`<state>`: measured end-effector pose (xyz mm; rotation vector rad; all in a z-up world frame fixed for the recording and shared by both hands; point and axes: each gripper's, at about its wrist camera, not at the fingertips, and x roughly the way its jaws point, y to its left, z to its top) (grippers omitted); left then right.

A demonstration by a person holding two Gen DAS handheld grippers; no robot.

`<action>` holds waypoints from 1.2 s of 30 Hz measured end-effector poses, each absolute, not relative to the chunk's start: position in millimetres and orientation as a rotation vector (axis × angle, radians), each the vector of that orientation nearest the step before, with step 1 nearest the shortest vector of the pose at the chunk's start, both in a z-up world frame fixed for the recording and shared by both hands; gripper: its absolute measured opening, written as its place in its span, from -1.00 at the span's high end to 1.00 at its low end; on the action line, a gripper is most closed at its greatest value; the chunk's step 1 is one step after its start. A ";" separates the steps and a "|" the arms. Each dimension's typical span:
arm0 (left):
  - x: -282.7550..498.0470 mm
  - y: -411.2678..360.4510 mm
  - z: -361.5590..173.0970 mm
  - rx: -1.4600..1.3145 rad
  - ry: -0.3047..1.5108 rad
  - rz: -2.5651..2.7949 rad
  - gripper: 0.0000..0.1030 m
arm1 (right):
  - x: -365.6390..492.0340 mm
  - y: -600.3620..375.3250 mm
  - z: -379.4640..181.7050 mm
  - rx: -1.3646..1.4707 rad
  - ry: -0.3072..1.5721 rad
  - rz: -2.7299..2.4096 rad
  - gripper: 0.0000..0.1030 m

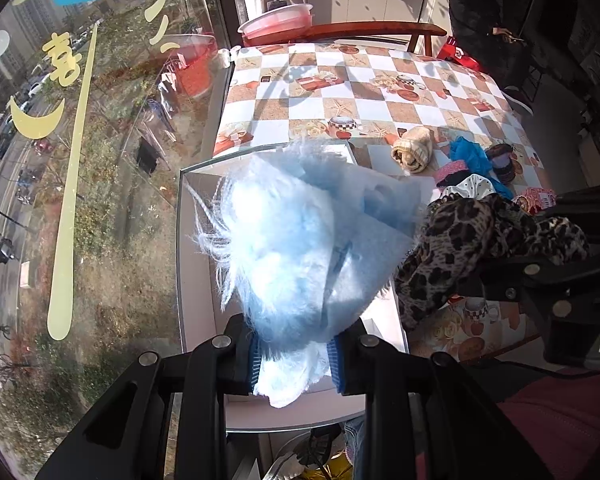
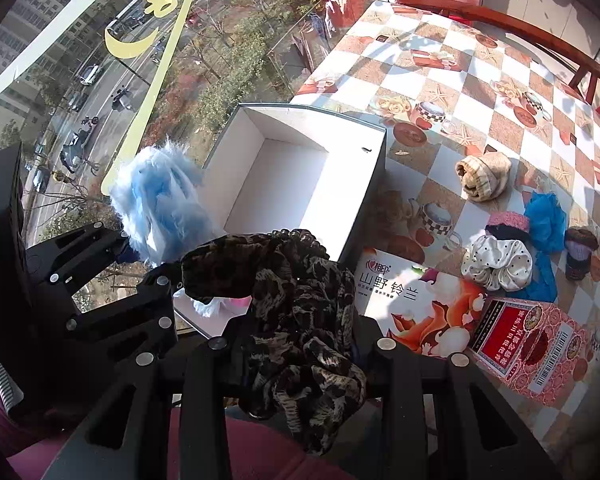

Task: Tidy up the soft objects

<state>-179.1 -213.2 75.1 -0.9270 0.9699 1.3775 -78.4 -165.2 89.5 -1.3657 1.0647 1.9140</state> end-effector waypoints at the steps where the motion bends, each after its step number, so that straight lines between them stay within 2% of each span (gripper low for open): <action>1: -179.7 -213.6 74.8 -0.928 0.969 1.382 0.43 | -78.4 -165.1 89.4 -1.367 1.066 1.913 0.31; 36: -177.2 -215.1 71.1 -0.935 0.982 1.366 0.43 | -81.6 -163.6 80.9 -1.400 1.083 1.900 0.31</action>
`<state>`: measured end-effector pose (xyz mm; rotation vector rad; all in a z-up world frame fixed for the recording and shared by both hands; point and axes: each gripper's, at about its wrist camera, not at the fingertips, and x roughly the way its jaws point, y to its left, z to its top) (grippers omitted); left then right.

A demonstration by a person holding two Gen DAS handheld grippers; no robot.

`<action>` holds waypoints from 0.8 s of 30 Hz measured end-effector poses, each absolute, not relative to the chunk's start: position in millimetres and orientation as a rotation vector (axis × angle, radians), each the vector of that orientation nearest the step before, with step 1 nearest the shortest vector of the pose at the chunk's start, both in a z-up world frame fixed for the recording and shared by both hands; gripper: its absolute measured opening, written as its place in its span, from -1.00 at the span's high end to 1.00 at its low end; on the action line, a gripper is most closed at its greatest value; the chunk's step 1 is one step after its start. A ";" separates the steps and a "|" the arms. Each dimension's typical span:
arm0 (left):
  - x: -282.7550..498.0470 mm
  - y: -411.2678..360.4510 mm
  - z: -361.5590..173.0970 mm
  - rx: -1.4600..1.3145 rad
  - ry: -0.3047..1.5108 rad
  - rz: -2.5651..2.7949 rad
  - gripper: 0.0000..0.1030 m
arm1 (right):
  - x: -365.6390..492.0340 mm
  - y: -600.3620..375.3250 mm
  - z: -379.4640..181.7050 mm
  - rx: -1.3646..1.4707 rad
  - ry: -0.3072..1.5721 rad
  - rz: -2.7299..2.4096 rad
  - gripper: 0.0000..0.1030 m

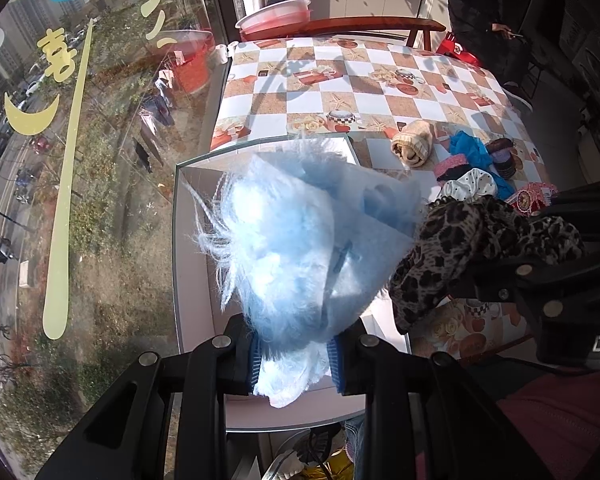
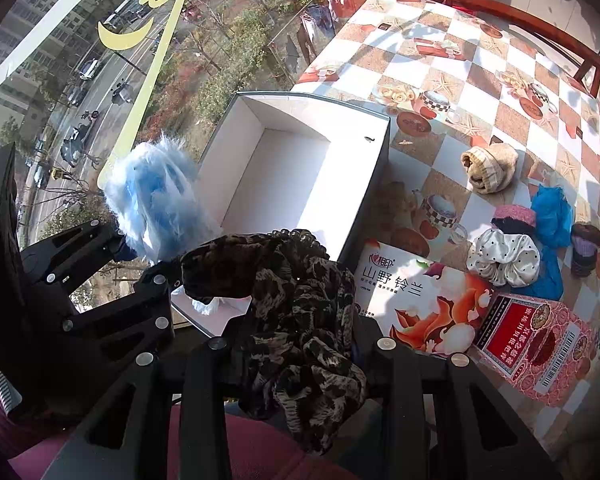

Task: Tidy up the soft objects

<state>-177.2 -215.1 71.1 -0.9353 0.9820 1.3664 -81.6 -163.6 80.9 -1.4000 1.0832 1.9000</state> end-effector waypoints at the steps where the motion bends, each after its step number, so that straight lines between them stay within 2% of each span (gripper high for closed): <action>1: -177.4 -215.1 70.8 -0.935 0.983 1.366 0.43 | -81.9 -163.6 80.5 -1.401 1.084 1.900 0.31; 24: -189.9 -210.4 63.9 -0.982 0.985 1.362 0.43 | -89.5 -157.8 74.6 -1.421 1.089 1.902 0.31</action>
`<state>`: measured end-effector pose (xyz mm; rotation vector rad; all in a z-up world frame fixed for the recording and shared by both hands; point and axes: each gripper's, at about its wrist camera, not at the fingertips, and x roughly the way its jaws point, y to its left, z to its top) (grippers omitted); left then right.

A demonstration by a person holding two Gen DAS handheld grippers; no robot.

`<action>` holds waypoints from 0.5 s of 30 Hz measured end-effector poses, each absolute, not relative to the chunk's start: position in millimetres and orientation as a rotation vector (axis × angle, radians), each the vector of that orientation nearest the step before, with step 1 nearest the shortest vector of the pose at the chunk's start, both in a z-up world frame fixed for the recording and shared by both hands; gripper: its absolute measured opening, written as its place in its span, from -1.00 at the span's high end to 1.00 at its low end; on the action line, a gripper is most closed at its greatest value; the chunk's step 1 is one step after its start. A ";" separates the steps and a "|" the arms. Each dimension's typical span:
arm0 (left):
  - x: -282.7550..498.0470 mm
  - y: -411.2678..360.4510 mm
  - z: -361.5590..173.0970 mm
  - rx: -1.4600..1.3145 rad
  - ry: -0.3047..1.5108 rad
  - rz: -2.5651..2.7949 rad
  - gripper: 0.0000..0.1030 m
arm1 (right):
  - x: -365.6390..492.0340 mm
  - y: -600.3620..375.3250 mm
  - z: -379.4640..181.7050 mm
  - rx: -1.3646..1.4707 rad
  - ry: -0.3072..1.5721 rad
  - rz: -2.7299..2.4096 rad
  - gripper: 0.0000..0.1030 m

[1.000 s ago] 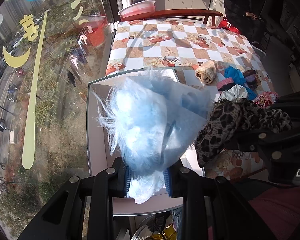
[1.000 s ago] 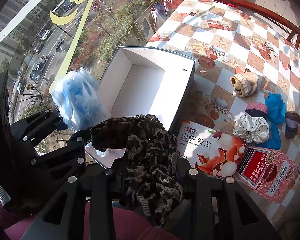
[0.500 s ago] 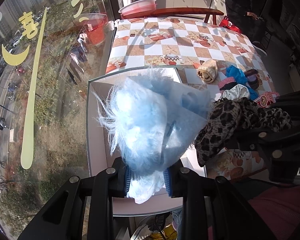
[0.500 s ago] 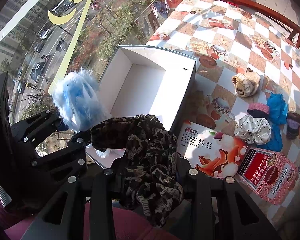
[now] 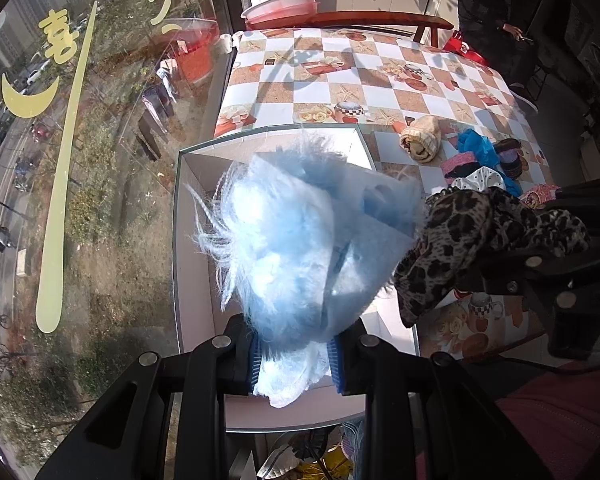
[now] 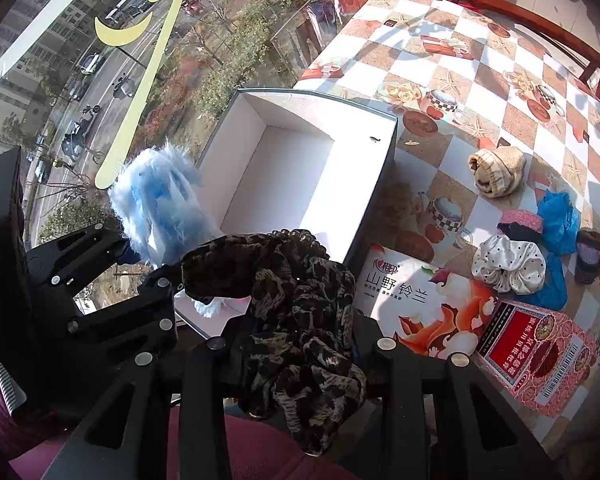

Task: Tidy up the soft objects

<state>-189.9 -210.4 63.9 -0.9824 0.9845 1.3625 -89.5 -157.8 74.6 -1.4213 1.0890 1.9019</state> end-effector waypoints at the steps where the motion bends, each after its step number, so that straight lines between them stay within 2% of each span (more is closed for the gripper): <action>1: -190.5 -210.1 63.5 -0.984 0.984 1.364 0.43 | -89.4 -157.7 74.9 -1.418 1.087 1.903 0.31; 15: -202.3 -209.5 45.2 -1.073 0.994 1.398 0.43 | -106.8 -152.1 69.2 -1.461 1.051 1.930 0.31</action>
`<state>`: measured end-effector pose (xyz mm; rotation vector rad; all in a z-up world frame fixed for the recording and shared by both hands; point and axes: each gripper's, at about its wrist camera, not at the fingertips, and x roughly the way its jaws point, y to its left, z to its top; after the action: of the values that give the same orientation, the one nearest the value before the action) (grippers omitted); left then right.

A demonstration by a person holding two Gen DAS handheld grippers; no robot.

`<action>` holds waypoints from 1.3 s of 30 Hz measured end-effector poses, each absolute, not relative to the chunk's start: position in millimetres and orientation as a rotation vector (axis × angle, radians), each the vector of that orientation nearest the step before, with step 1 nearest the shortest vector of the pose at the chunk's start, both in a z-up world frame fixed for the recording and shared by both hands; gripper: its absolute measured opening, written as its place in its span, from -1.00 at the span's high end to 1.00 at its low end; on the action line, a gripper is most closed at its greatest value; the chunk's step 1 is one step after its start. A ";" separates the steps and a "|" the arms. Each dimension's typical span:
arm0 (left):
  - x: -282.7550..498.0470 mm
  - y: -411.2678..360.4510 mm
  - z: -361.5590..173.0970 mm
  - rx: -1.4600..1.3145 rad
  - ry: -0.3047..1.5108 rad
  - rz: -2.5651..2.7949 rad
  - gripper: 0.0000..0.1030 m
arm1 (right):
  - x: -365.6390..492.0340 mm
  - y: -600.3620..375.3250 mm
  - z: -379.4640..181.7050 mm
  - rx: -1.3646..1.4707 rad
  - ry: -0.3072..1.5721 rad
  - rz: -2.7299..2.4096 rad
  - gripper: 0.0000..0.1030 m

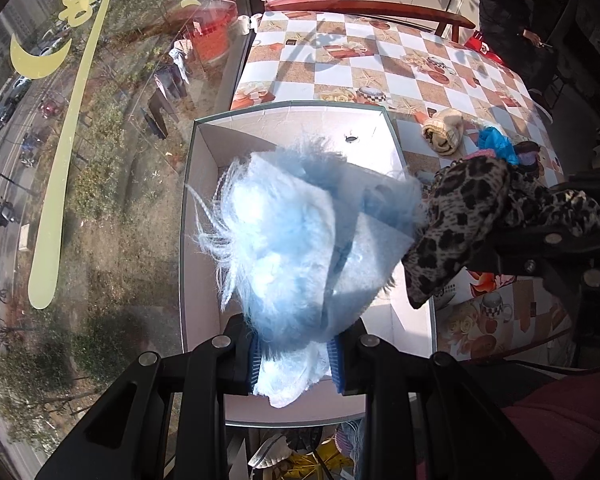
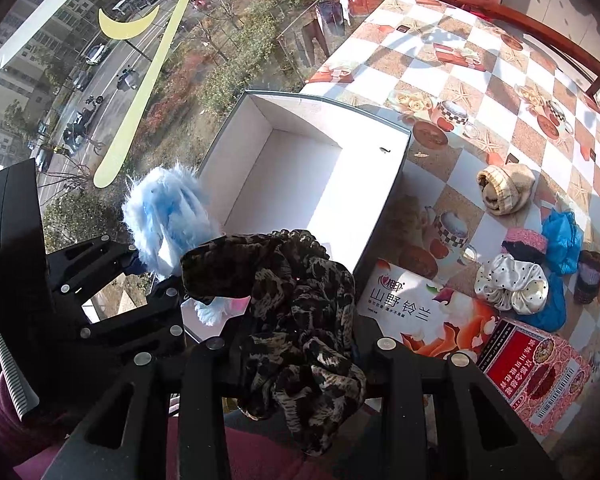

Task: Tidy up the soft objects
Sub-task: 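Open the left gripper while the right gripper opens, dropping duster and scarf into the box, then reach the left gripper to the beige knit item while the right reaches the striped knit hat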

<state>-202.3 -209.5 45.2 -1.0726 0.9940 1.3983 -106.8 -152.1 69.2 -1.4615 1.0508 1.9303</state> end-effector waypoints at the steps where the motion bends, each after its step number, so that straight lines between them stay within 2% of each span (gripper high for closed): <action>1: -203.3 -210.0 44.2 -1.078 0.995 1.401 0.42 | -108.7 -151.1 68.7 -1.462 1.054 1.933 0.31; 6: -204.9 -211.1 42.5 -1.083 1.002 1.413 0.38 | -118.3 -147.8 65.9 -1.470 1.051 1.946 0.31; 8: -205.2 -211.9 42.6 -1.081 1.005 1.418 0.31 | -122.7 -146.7 65.9 -1.475 1.047 1.954 0.31; 10: -205.4 -211.9 41.7 -1.082 1.008 1.419 0.10 | -126.1 -145.8 65.7 -1.480 1.046 1.964 0.29; 11: -205.2 -212.0 41.2 -1.083 1.011 1.417 0.03 | -127.3 -144.2 65.8 -1.478 1.052 1.969 0.14; 12: -205.6 -212.4 41.1 -1.083 1.013 1.418 -0.17 | -127.5 -143.0 67.1 -1.469 1.061 1.975 0.04; 13: -206.0 -212.7 41.8 -1.083 1.004 1.422 -0.42 | -127.1 -140.8 68.5 -1.457 1.070 1.978 -0.18; 14: -207.8 -213.0 43.5 -1.089 0.979 1.424 -0.58 | -125.9 -138.4 70.7 -1.443 1.072 1.976 -0.40; 15: -209.6 -212.8 45.0 -1.095 0.956 1.427 -0.78 | -123.7 -135.5 72.7 -1.432 1.070 1.969 -0.48; 17: -211.8 -210.5 46.4 -1.108 0.940 1.429 -0.79 | -116.2 -127.6 74.5 -1.411 1.110 1.952 -0.90; 18: -212.4 -208.8 46.7 -1.117 0.932 1.430 -0.80 | -110.8 -123.7 74.8 -1.395 1.142 1.940 -1.00; 21: -212.5 -202.2 48.9 -1.143 0.903 1.419 -0.85 | -90.6 -111.0 75.1 -1.363 1.214 1.869 -1.00; 22: -211.5 -199.5 50.7 -1.149 0.887 1.410 -1.00 | -82.4 -107.7 75.5 -1.352 1.231 1.847 -1.00; 28: -188.1 -170.2 69.0 -1.141 0.818 1.333 -0.99 | -5.5 -84.2 86.4 -1.234 1.316 1.710 -1.00; 33: -143.8 -132.6 78.0 -1.064 0.884 1.271 -0.99 | 84.2 -54.9 91.3 -1.103 1.364 1.523 -1.00; 39: -81.9 -70.5 57.9 -1.008 1.012 1.209 -0.99 | 180.4 -40.7 67.5 -1.031 1.426 1.291 -1.00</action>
<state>-81.9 -70.5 57.9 -1.0081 1.0118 1.2087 180.4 -40.7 67.5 -1.0311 1.4258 1.2911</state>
